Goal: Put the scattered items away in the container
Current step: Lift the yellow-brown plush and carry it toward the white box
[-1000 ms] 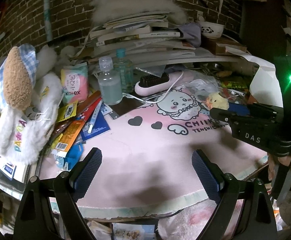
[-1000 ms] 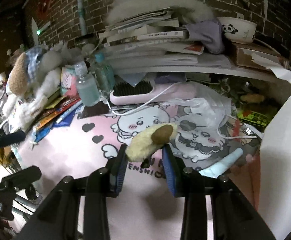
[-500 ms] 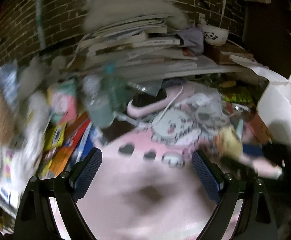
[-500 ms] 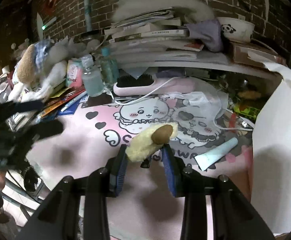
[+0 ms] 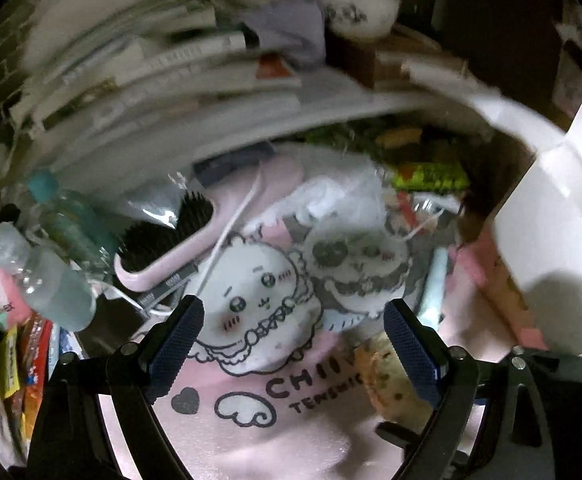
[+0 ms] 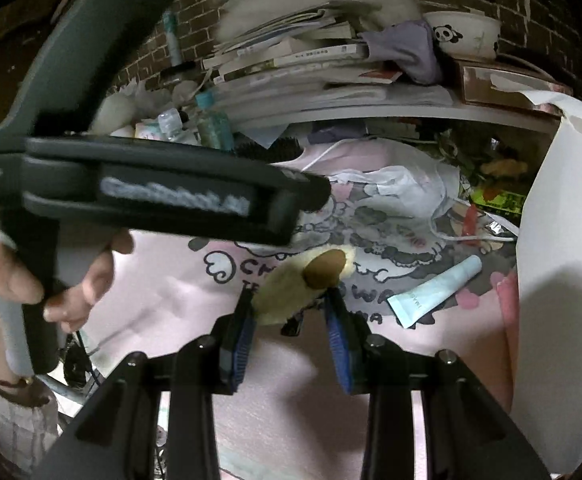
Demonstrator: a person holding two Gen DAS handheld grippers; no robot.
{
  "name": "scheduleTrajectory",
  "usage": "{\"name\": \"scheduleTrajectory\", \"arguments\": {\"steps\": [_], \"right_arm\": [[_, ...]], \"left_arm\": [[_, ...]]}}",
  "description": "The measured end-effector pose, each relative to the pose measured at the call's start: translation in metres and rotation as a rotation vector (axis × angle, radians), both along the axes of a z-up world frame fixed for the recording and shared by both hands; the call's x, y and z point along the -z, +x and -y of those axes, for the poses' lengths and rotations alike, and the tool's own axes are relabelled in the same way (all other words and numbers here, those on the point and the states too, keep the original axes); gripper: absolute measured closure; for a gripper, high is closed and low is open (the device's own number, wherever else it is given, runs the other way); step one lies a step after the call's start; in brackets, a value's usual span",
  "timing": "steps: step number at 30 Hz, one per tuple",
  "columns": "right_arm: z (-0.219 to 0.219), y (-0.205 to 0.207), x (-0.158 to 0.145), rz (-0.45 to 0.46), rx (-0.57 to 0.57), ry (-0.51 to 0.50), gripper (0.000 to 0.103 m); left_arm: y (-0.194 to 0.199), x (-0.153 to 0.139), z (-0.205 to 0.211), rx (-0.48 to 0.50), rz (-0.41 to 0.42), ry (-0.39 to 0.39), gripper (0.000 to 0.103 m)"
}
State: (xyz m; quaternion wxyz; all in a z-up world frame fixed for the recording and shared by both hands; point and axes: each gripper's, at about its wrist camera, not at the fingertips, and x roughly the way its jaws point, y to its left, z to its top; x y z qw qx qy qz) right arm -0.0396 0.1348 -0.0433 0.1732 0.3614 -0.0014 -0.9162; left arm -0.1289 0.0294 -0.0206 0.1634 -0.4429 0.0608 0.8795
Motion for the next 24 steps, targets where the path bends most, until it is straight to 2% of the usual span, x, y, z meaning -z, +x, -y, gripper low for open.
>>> {"name": "scheduleTrajectory", "arguments": {"steps": [2, 14, 17, 18, 19, 24], "right_arm": [[0.000, 0.002, 0.000, -0.004, -0.001, -0.004, 0.071], [-0.008, 0.015, -0.004, -0.016, 0.010, -0.008, 0.071], [-0.012, 0.017, -0.003, -0.011, 0.015, -0.013, 0.071], [-0.013, 0.019, -0.003, -0.013, 0.015, -0.015, 0.072], [-0.013, 0.020, -0.004, -0.018, 0.015, -0.015, 0.078], [-0.014, 0.023, -0.004, -0.022, 0.020, 0.010, 0.079]], "left_arm": [[-0.002, 0.006, -0.002, -0.002, 0.017, -0.032, 0.013], [-0.013, 0.027, -0.005, -0.013, 0.102, -0.061, 0.012], [-0.015, 0.033, -0.004, -0.022, 0.110, -0.092, 0.012], [-0.016, 0.036, -0.004, -0.026, 0.115, -0.102, 0.012], [-0.017, 0.038, -0.003, -0.028, 0.122, -0.105, 0.012], [-0.016, 0.040, 0.000, -0.027, 0.125, -0.084, 0.012]]}}
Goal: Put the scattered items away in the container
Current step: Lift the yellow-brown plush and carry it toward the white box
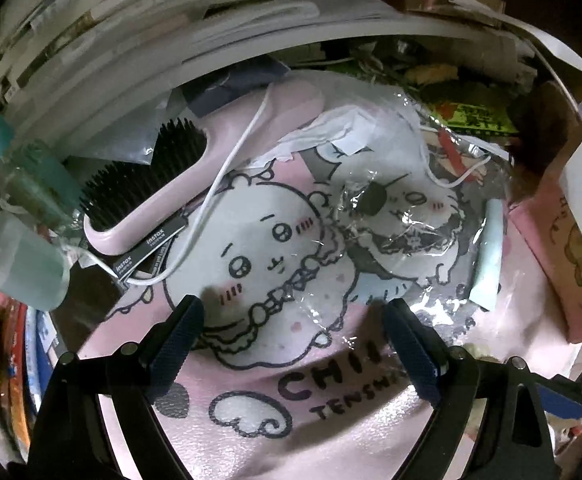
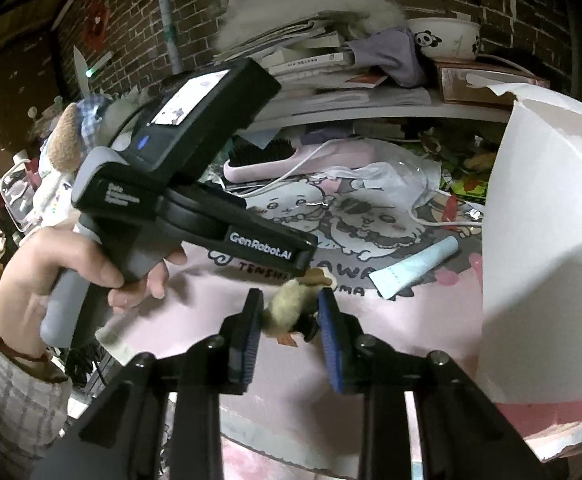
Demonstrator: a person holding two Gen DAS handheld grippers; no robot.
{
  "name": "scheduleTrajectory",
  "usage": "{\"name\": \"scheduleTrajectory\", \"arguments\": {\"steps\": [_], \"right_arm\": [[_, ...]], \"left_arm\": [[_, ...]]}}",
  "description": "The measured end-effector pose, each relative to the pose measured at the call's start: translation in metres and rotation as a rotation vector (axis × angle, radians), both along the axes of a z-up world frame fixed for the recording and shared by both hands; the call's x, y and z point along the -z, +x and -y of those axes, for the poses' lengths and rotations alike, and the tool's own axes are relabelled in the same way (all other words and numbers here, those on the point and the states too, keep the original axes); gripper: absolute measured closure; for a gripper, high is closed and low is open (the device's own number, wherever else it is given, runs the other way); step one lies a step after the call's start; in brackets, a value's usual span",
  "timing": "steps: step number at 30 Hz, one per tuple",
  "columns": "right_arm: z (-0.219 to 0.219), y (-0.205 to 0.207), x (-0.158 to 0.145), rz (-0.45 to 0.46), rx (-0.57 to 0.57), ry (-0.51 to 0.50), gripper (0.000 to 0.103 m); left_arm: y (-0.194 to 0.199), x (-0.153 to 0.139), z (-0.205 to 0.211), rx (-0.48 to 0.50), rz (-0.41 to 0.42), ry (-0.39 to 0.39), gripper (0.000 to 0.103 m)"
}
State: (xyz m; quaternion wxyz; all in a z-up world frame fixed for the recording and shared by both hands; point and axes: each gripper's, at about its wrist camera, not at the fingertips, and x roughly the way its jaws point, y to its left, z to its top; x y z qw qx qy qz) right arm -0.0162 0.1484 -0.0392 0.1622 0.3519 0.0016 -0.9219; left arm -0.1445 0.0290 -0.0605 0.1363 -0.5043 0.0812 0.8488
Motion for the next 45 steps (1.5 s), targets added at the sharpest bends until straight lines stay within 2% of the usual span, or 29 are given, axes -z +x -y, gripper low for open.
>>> {"name": "scheduleTrajectory", "arguments": {"steps": [5, 8, 9, 11, 13, 15, 16, 18, 20, 27, 30, 34, 40, 45], "right_arm": [[-0.003, -0.003, 0.008, 0.025, 0.019, 0.020, 0.081], [-0.009, -0.005, 0.011, 0.031, 0.033, -0.006, 0.080], [-0.011, -0.005, 0.013, 0.033, 0.042, -0.011, 0.078], [-0.011, -0.008, 0.015, 0.041, 0.052, -0.015, 0.066], [-0.011, -0.010, 0.019, 0.049, 0.053, -0.021, 0.060], [-0.009, -0.014, 0.023, 0.057, 0.054, -0.032, 0.059], [-0.008, -0.016, 0.025, 0.059, 0.061, -0.020, 0.060], [-0.007, -0.017, 0.027, 0.042, 0.079, 0.012, 0.073], [-0.010, -0.015, 0.027, 0.031, 0.085, 0.005, 0.078], [-0.018, 0.000, 0.026, 0.017, 0.105, 0.023, 0.080], [-0.024, 0.008, 0.023, 0.018, 0.103, -0.003, 0.080], [-0.027, 0.021, 0.008, 0.001, 0.066, -0.032, 0.080], [-0.033, 0.039, -0.041, -0.060, -0.041, -0.144, 0.080], [-0.055, 0.054, -0.095, -0.180, -0.021, -0.161, 0.080]], "left_arm": [[0.002, -0.001, 0.003, 0.003, -0.006, -0.001, 0.011], [0.003, -0.002, 0.005, 0.002, -0.006, 0.000, 0.011], [0.003, -0.002, 0.005, 0.002, -0.006, -0.001, 0.011], [0.004, -0.003, 0.006, 0.002, -0.006, -0.002, 0.011], [0.005, -0.003, 0.006, 0.002, -0.007, -0.001, 0.011], [0.005, -0.003, 0.007, 0.003, -0.008, -0.001, 0.011], [0.006, -0.003, 0.006, 0.003, -0.009, -0.002, 0.011], [0.007, -0.004, 0.007, 0.008, -0.015, -0.001, 0.011], [0.009, -0.002, 0.009, 0.009, -0.018, 0.001, 0.010], [0.011, -0.003, 0.014, -0.006, -0.025, 0.001, 0.007], [0.012, -0.004, 0.016, -0.010, -0.022, -0.001, 0.007], [0.016, -0.012, 0.017, -0.033, -0.075, -0.051, 0.008], [0.029, -0.035, 0.027, -0.051, -0.123, 0.011, 0.008], [0.041, -0.052, 0.020, -0.034, -0.173, 0.043, 0.008]]}}
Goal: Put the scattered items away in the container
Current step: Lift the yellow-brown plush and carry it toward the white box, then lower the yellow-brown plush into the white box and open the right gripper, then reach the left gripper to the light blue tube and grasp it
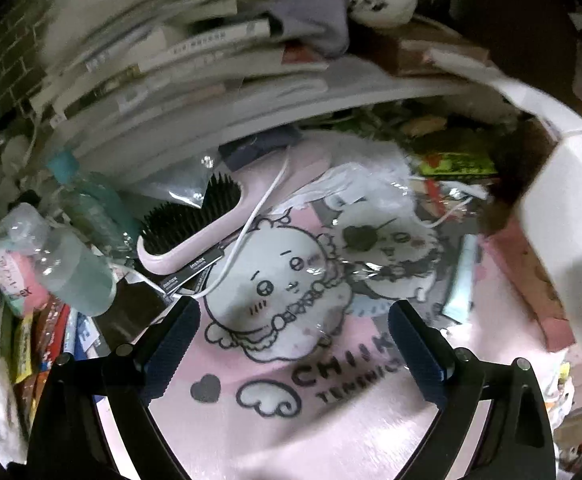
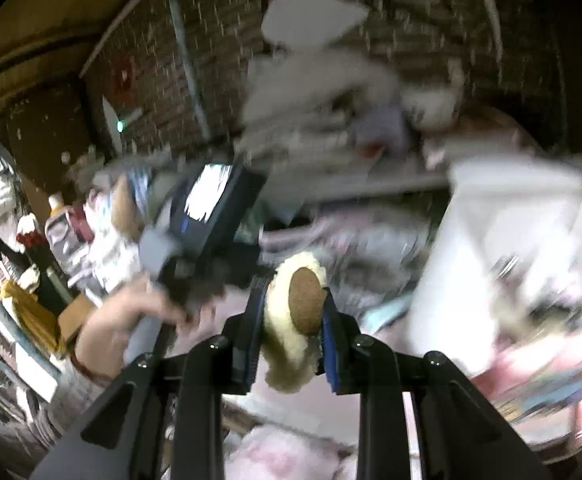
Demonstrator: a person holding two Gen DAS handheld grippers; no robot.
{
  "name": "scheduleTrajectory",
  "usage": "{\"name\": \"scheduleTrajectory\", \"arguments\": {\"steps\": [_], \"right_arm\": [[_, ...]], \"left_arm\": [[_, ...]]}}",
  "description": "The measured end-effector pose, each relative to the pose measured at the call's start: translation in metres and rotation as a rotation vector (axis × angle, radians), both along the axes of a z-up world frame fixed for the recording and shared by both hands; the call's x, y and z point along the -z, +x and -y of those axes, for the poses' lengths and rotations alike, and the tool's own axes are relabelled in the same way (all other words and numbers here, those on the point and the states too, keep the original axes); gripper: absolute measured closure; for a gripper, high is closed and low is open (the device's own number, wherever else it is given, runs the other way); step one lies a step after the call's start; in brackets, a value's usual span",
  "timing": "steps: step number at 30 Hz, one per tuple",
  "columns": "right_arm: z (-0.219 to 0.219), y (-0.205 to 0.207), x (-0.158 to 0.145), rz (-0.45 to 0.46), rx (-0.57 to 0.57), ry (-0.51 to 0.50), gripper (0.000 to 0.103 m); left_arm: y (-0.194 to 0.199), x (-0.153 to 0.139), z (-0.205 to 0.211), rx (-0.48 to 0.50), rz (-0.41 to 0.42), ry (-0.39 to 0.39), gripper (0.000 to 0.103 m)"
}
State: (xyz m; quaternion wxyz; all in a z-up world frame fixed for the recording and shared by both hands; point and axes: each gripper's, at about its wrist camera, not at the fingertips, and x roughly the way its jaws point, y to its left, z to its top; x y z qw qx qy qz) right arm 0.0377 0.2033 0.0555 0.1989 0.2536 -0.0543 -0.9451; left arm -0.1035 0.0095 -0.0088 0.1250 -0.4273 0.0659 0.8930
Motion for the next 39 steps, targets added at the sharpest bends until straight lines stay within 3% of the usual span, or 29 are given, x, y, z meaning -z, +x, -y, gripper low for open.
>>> {"name": "scheduleTrajectory", "arguments": {"steps": [4, 8, 15, 23, 24, 26, 28, 34, 39], "right_arm": [[-0.034, -0.001, -0.033, -0.053, 0.123, 0.038, 0.080], [-0.068, -0.017, -0.043, -0.009, 0.228, 0.081, 0.080], [-0.121, -0.048, -0.023, 0.145, 0.316, 0.104, 0.080], [-0.131, -0.054, -0.008, 0.173, 0.321, 0.075, 0.076], [-0.131, -0.053, -0.007, 0.172, 0.323, 0.074, 0.073], [-0.131, -0.051, -0.006, 0.160, 0.324, 0.048, 0.047], [-0.131, -0.046, -0.006, 0.135, 0.326, 0.011, 0.035], [-0.127, -0.029, -0.017, 0.048, 0.285, -0.040, 0.023], [-0.119, -0.019, -0.022, 0.028, 0.233, -0.073, 0.023]], "left_arm": [[0.012, -0.011, -0.008, 0.004, -0.032, 0.059, 0.008], [0.026, -0.012, -0.023, 0.023, -0.055, 0.110, 0.008], [0.049, -0.023, -0.050, 0.088, -0.095, 0.100, 0.008], [0.053, -0.018, -0.079, 0.133, -0.101, 0.032, 0.008], [0.053, -0.016, -0.081, 0.137, -0.099, 0.030, 0.008], [0.051, -0.012, -0.085, 0.142, -0.094, 0.017, 0.008], [0.048, -0.008, -0.088, 0.145, -0.089, 0.001, 0.008], [0.043, 0.010, -0.104, 0.200, -0.103, -0.050, 0.008], [0.040, 0.024, -0.116, 0.290, -0.114, -0.051, 0.011]]}}
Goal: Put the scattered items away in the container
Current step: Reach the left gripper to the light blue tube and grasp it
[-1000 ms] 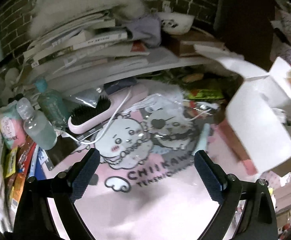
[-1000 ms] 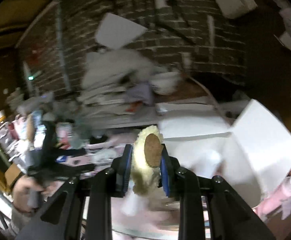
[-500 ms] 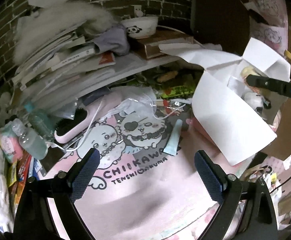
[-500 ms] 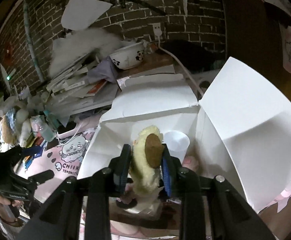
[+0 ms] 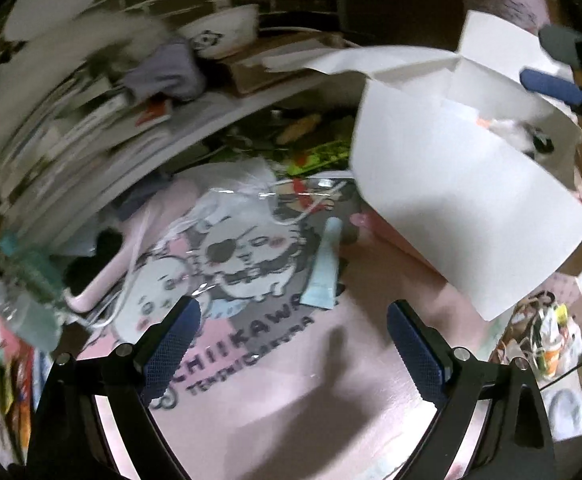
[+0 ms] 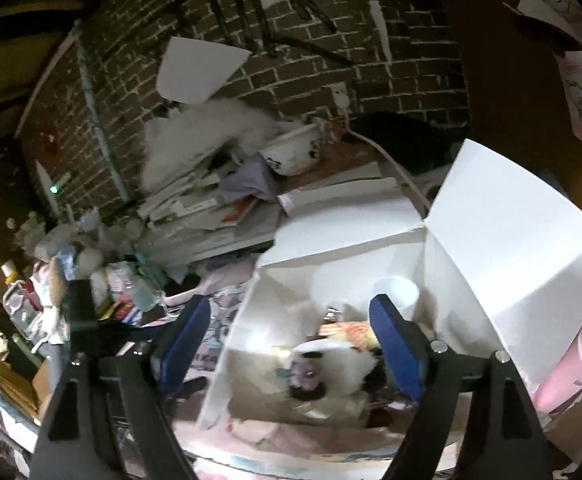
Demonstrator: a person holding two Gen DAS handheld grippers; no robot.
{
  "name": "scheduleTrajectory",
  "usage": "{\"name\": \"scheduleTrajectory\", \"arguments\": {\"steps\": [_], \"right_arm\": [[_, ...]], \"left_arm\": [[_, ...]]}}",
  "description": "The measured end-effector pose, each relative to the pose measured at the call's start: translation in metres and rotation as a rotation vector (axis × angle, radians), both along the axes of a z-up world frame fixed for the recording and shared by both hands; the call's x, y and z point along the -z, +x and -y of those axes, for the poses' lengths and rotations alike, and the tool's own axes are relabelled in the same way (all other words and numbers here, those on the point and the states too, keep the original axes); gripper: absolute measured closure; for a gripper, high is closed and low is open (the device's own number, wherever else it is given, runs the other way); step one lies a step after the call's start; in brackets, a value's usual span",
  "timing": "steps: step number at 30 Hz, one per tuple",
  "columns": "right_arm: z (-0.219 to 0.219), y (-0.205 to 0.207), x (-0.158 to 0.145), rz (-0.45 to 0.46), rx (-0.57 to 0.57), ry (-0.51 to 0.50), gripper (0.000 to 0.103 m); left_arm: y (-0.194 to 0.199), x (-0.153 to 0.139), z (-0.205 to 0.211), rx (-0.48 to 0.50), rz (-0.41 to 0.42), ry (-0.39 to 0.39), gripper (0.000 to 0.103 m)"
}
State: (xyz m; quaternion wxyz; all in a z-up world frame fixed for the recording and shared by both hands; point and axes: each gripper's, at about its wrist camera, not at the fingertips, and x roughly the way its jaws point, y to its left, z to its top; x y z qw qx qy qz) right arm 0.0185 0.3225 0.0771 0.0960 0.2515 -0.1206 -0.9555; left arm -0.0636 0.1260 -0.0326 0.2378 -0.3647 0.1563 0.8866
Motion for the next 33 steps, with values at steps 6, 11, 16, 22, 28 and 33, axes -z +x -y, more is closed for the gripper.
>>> {"name": "scheduleTrajectory", "arguments": {"steps": [6, 11, 16, 22, 28, 33], "right_arm": [[0.003, 0.008, -0.002, -0.013, -0.032, -0.025, 0.023], [-0.003, 0.011, -0.001, -0.016, -0.034, -0.039, 0.023], [-0.011, 0.010, 0.002, -0.003, -0.031, -0.064, 0.023], [-0.017, 0.009, 0.005, 0.007, -0.033, -0.088, 0.023], [-0.014, 0.009, 0.006, 0.010, -0.044, -0.085, 0.023], [-0.009, 0.007, 0.007, 0.018, -0.055, -0.085, 0.023]], "left_arm": [[-0.020, 0.013, -0.013, 0.041, 0.047, -0.002, 0.037], [-0.041, 0.021, -0.026, 0.052, 0.087, -0.023, 0.057], [-0.051, 0.030, -0.038, 0.083, 0.122, -0.052, 0.077], [-0.058, 0.031, -0.029, 0.068, 0.135, -0.047, 0.074], [-0.070, 0.029, -0.005, 0.007, 0.144, -0.035, 0.069], [-0.069, 0.015, 0.016, 0.026, 0.136, 0.058, 0.061]]}}
